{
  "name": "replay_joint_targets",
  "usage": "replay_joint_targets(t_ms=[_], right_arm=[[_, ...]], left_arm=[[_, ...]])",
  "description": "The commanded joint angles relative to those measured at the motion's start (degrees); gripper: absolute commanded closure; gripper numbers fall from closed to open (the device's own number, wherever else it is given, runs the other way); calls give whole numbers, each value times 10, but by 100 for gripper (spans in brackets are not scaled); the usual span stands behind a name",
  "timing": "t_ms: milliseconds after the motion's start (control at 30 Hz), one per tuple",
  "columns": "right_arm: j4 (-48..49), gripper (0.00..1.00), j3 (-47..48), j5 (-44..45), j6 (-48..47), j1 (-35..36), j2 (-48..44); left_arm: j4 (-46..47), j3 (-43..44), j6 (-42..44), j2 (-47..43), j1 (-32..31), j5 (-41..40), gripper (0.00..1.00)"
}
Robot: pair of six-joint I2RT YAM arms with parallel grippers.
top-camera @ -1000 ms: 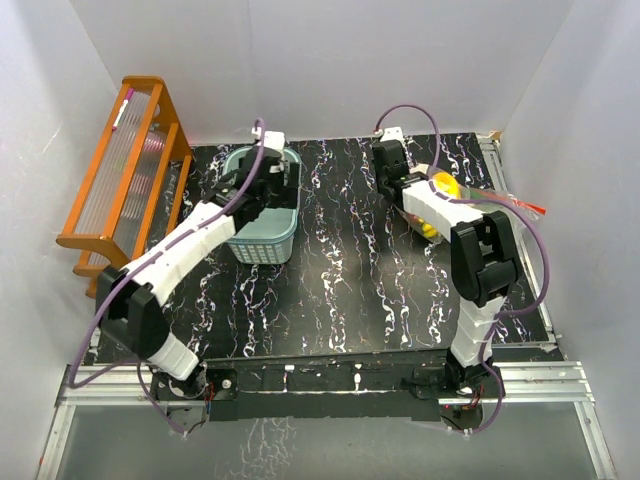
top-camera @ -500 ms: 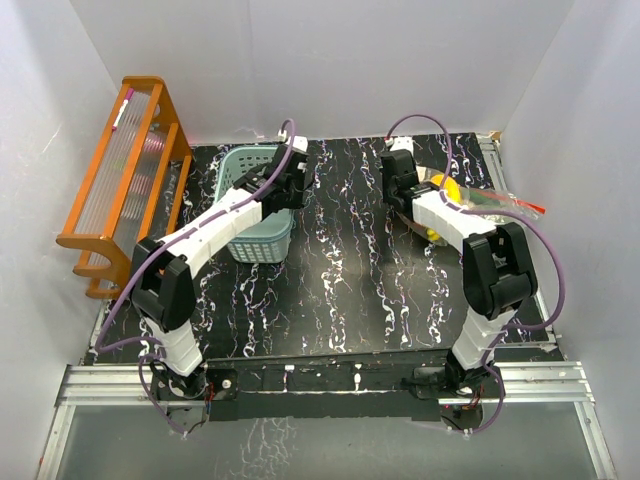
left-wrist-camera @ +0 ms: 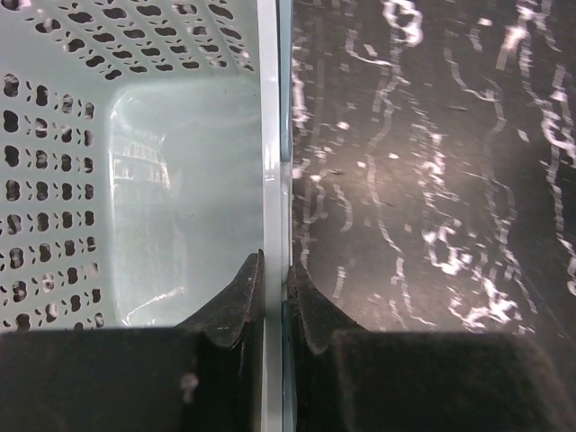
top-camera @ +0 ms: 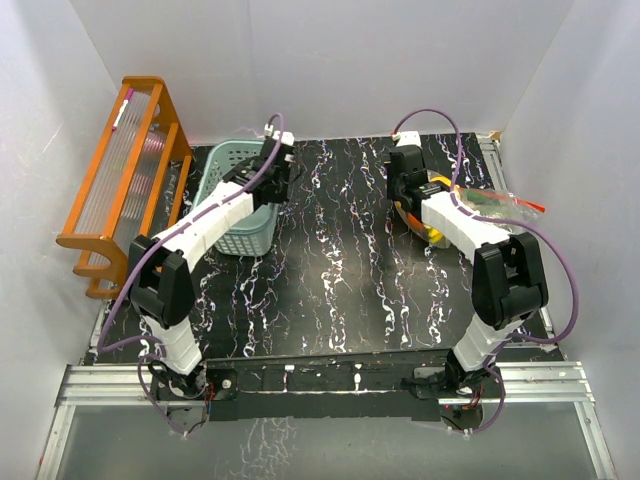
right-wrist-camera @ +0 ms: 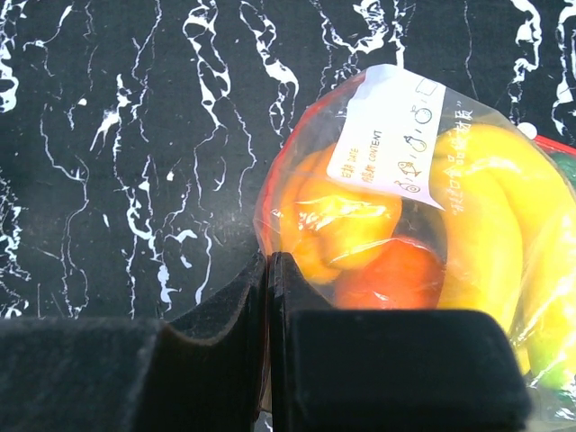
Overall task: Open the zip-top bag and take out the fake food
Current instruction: Move the bin to the center of the board, then adjust the zipper food storage bag at the center of the board.
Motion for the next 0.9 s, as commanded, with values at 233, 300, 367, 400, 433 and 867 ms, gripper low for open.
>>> replay_joint_targets(t_ms=[233, 300, 367, 400, 433, 867], right_arm=[[26, 92, -18, -79, 45, -2, -42], [31, 92, -22, -88, 49, -1, -45], [31, 93, -22, -95, 49, 0, -49], [30, 93, -19, -98, 46, 2, -53], [31, 92, -16, -98, 43, 3, -57], [-14, 92, 61, -78, 19, 119, -129]], left_arm=[[-6, -55, 38, -46, 118, 36, 100], [-8, -54, 39, -43, 118, 45, 100], [-5, -57, 42, -44, 117, 60, 99], [-3, -60, 42, -46, 118, 62, 90], [0, -62, 43, -49, 117, 66, 81], [7, -49, 20, -127, 117, 51, 29]])
